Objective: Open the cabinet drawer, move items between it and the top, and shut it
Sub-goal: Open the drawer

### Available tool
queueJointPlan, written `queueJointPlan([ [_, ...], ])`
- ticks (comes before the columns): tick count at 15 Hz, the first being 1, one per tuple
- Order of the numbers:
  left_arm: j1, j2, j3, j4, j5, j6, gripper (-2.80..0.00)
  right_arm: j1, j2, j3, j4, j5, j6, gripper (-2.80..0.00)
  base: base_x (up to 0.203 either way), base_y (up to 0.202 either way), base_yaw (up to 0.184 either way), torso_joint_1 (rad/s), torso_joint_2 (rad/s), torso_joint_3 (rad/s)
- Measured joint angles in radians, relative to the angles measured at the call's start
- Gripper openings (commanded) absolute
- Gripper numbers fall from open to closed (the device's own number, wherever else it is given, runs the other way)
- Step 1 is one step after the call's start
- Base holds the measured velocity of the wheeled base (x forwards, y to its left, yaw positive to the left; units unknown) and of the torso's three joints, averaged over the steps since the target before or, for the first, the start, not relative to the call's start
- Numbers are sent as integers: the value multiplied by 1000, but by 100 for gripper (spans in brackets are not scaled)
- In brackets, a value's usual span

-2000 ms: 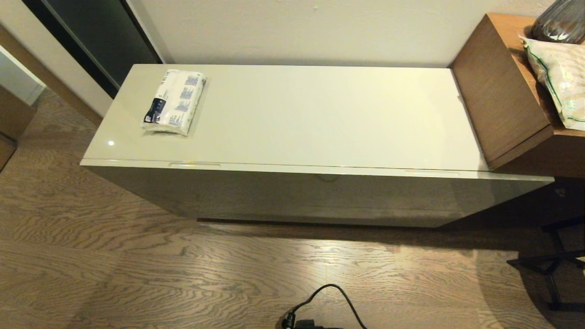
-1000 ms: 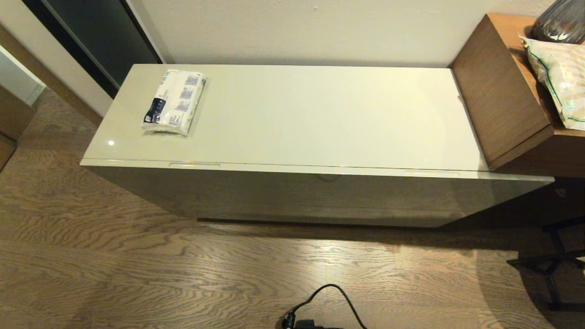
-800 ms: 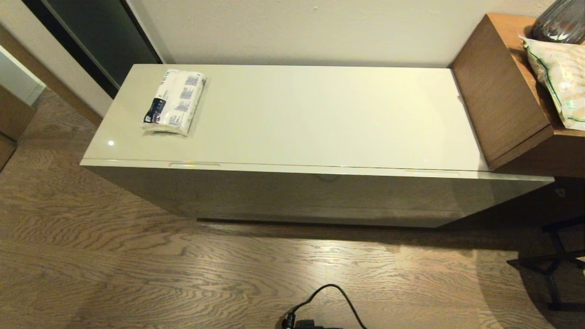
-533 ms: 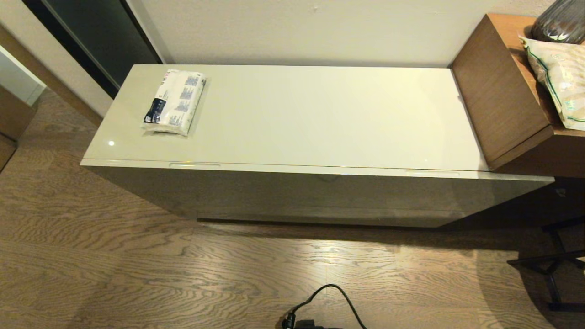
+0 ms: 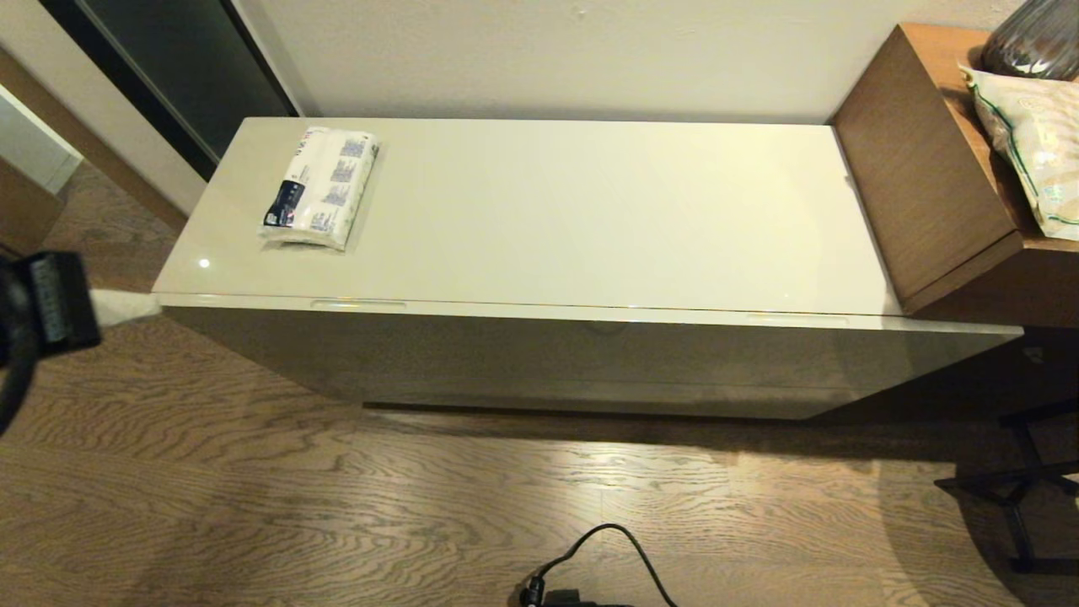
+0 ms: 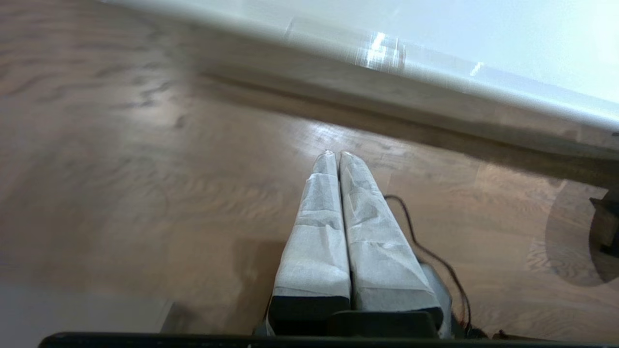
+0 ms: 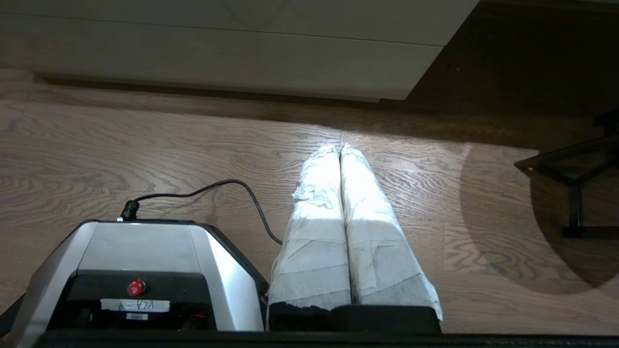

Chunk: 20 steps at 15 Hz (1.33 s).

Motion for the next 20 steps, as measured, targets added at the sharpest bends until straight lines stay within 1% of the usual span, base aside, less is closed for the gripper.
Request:
queueJointPlan([
  [1, -7, 90, -43, -43, -2, 0, -280, 0, 0, 0, 0, 0, 0, -280, 0, 0, 0, 0, 0, 0],
  [3, -17, 220, -103, -100, 0, 0, -280, 0, 0, 0, 0, 0, 0, -280, 0, 0, 0, 0, 0, 0],
  [5, -23, 307, -122, -146, 1, -1, -280, 0, 0, 0, 0, 0, 0, -280, 0, 0, 0, 0, 0, 0],
  [8, -38, 369, -112, -154, 4, -6, -280, 0, 0, 0, 0, 0, 0, -280, 0, 0, 0, 0, 0, 0],
  [10, -64, 397, -108, -174, 7, -4, -280, 0, 0, 0, 0, 0, 0, -280, 0, 0, 0, 0, 0, 0],
  [11, -76, 412, -105, -195, 18, -4, -280, 0, 0, 0, 0, 0, 0, -280, 0, 0, 0, 0, 0, 0],
  [14, -115, 465, -80, -278, 90, -4, -280, 0, 0, 0, 0, 0, 0, -280, 0, 0, 0, 0, 0, 0],
  [15, -126, 481, -71, -315, 100, -2, -280, 0, 0, 0, 0, 0, 0, -280, 0, 0, 0, 0, 0, 0],
  [17, -140, 511, -74, -369, 100, -2, -280, 0, 0, 0, 0, 0, 0, -280, 0, 0, 0, 0, 0, 0],
  [20, -147, 549, -105, -372, 104, -2, -280, 0, 0, 0, 0, 0, 0, -280, 0, 0, 0, 0, 0, 0],
])
